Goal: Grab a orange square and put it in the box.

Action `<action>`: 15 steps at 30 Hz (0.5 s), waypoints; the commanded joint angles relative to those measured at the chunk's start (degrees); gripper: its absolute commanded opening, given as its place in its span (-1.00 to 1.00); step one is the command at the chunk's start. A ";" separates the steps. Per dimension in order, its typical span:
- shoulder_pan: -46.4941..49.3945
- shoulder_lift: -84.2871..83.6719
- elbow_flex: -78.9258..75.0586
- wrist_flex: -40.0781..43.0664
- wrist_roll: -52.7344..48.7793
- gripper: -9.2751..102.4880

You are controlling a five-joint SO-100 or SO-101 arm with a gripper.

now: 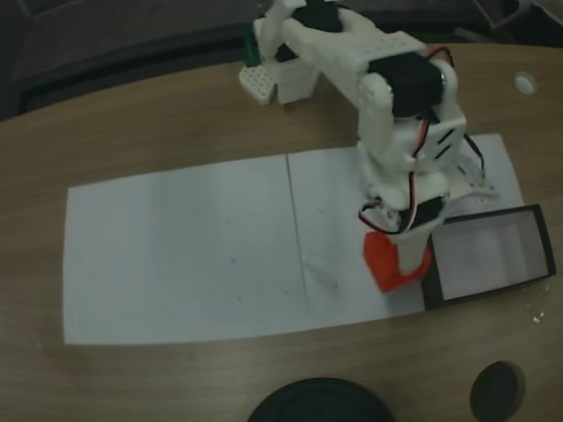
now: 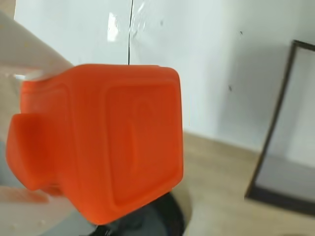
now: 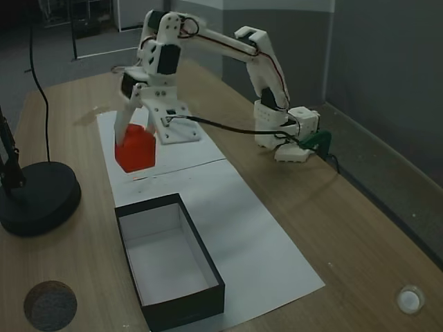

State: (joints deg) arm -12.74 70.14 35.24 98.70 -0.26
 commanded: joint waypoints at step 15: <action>-23.64 15.47 -4.48 -5.89 -0.18 -0.67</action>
State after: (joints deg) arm -35.95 83.85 34.37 95.54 -0.26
